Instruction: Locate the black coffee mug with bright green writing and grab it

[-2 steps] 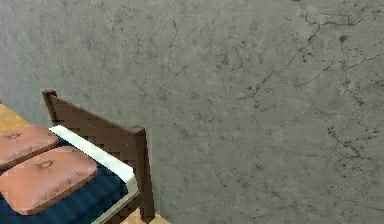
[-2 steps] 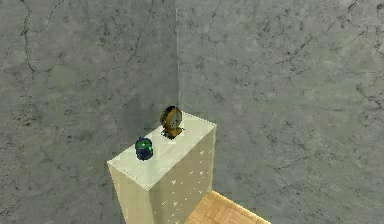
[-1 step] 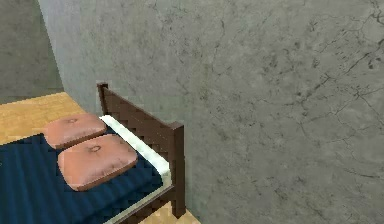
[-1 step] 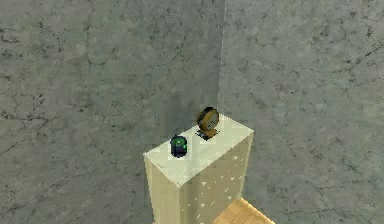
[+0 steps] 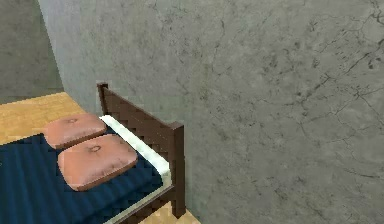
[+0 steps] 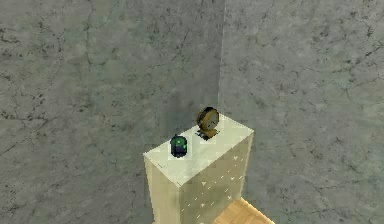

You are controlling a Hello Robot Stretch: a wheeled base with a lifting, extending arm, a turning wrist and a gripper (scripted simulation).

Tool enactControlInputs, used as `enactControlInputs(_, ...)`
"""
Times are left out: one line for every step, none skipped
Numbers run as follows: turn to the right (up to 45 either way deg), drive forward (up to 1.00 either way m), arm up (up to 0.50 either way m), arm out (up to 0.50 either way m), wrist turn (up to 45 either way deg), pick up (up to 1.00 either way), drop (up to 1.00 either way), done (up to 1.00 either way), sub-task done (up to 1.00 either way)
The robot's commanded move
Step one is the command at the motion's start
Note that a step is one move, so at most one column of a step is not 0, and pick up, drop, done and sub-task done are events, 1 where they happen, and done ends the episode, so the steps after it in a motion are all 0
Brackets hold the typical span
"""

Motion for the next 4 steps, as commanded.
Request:
enactControlInputs(0.0,0.0,0.3,0.0,0.0,0.0,0.0,0.0,0.0)
enactControlInputs(0.0,0.0,0.0,0.48,0.0,0.0,0.0,0.0,0.0)
enactControlInputs(0.0,0.0,0.0,0.0,45.0,0.0,0.0,0.0,0.0)
enactControlInputs(0.0,0.0,0.0,0.0,45.0,0.0,0.0,0.0,0.0)
